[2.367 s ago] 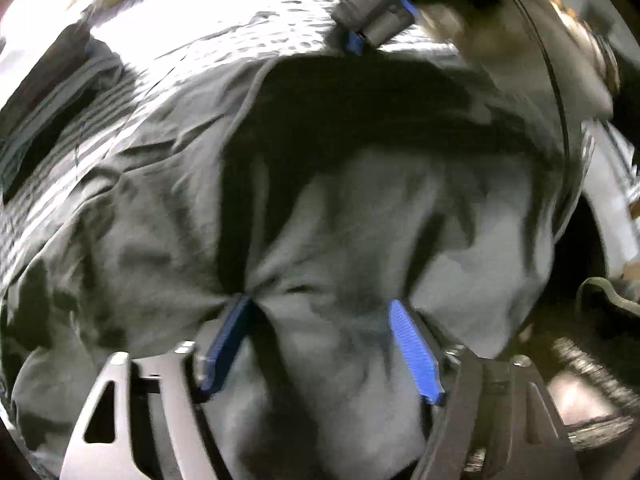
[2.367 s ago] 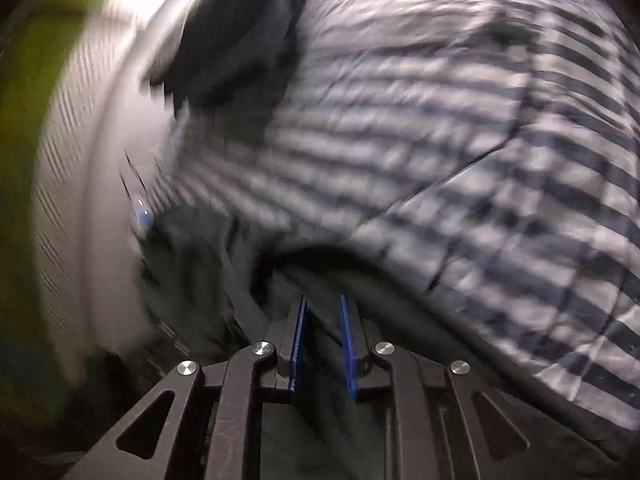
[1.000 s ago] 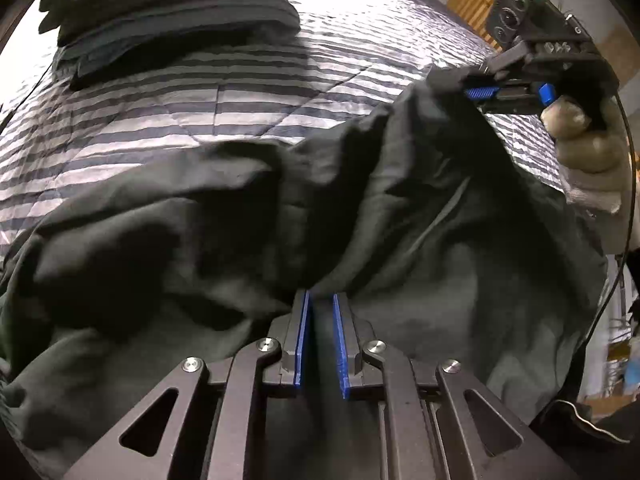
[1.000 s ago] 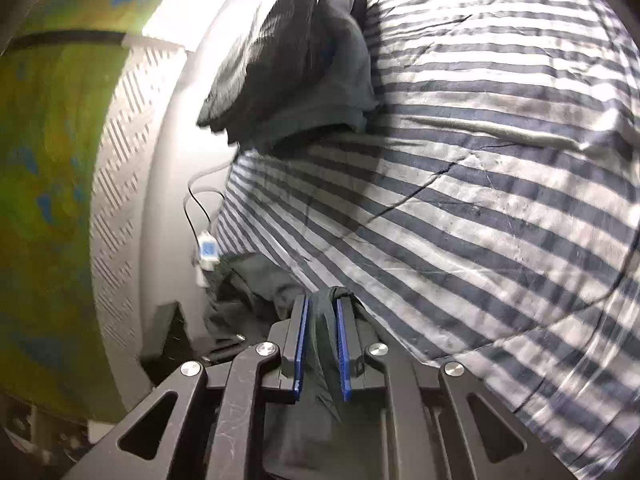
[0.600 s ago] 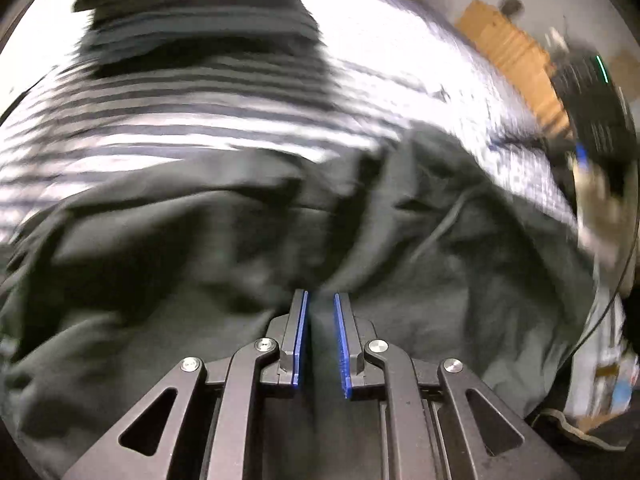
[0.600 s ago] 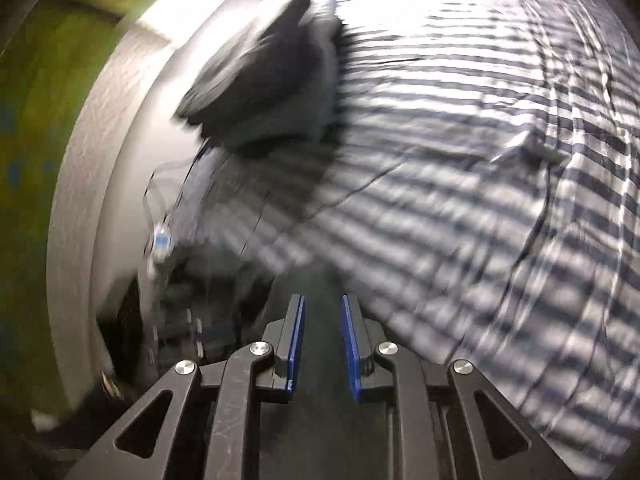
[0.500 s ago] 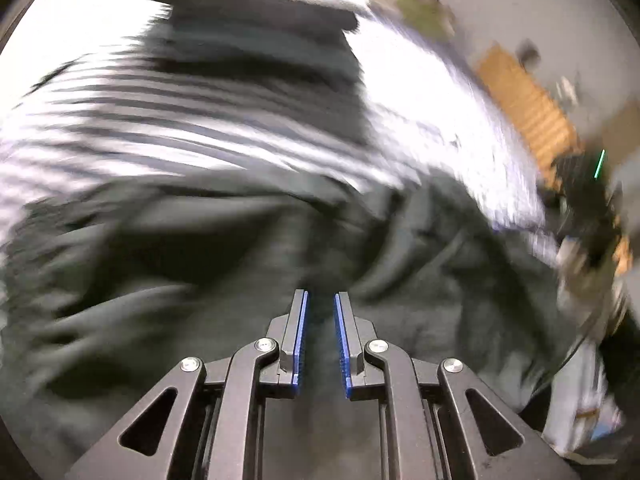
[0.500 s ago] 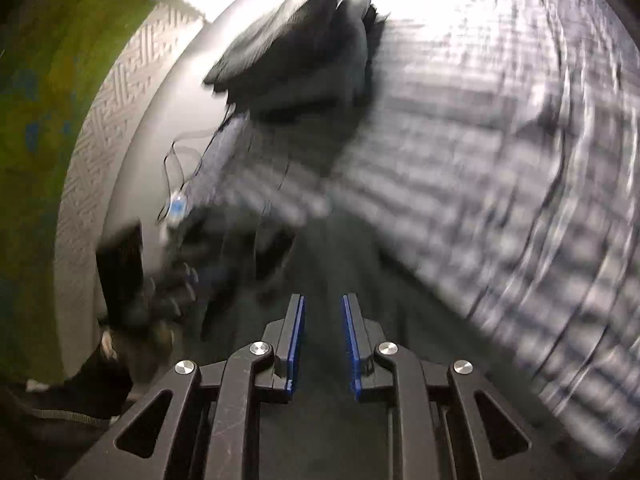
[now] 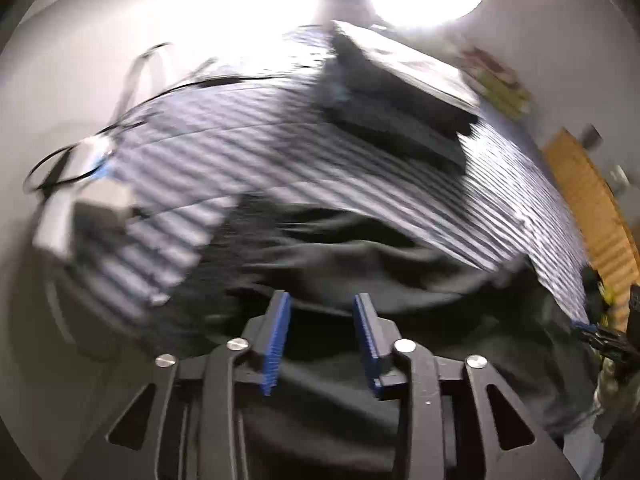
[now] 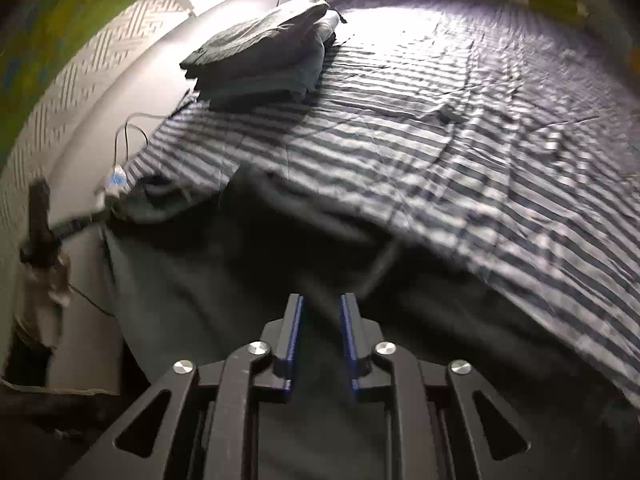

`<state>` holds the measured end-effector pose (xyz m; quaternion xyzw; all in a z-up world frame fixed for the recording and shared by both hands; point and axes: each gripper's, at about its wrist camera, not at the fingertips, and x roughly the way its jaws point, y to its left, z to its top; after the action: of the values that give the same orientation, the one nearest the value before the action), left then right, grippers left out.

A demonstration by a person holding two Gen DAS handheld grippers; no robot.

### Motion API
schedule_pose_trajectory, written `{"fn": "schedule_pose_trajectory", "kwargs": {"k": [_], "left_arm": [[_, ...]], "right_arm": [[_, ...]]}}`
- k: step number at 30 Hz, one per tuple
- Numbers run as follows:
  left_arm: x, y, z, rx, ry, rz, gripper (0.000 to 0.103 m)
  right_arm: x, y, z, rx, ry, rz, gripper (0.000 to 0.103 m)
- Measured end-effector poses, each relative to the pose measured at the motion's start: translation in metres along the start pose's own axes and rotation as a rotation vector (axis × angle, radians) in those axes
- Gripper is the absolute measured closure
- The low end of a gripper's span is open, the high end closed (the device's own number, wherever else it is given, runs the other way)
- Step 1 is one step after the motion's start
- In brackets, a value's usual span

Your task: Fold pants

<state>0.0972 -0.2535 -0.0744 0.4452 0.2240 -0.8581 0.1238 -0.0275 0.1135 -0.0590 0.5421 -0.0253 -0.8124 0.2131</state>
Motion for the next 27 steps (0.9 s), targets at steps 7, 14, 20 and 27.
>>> {"fn": "schedule_pose_trajectory", "kwargs": {"k": [7, 14, 20, 27], "left_arm": [[0.039, -0.142, 0.03, 0.278, 0.054, -0.2, 0.063], [0.14, -0.275, 0.046, 0.474, 0.214, -0.263, 0.063], [0.22, -0.295, 0.059, 0.53, 0.174, -0.066, 0.064], [0.146, -0.284, 0.048, 0.521, 0.167, -0.19, 0.061]], "right_arm": [[-0.014, -0.04, -0.02, 0.117, -0.02, -0.066, 0.083], [-0.032, -0.084, -0.05, 0.196, -0.003, -0.103, 0.083], [-0.065, -0.134, -0.122, 0.359, -0.014, -0.183, 0.083], [-0.141, -0.206, -0.211, 0.665, -0.16, -0.277, 0.08]]}}
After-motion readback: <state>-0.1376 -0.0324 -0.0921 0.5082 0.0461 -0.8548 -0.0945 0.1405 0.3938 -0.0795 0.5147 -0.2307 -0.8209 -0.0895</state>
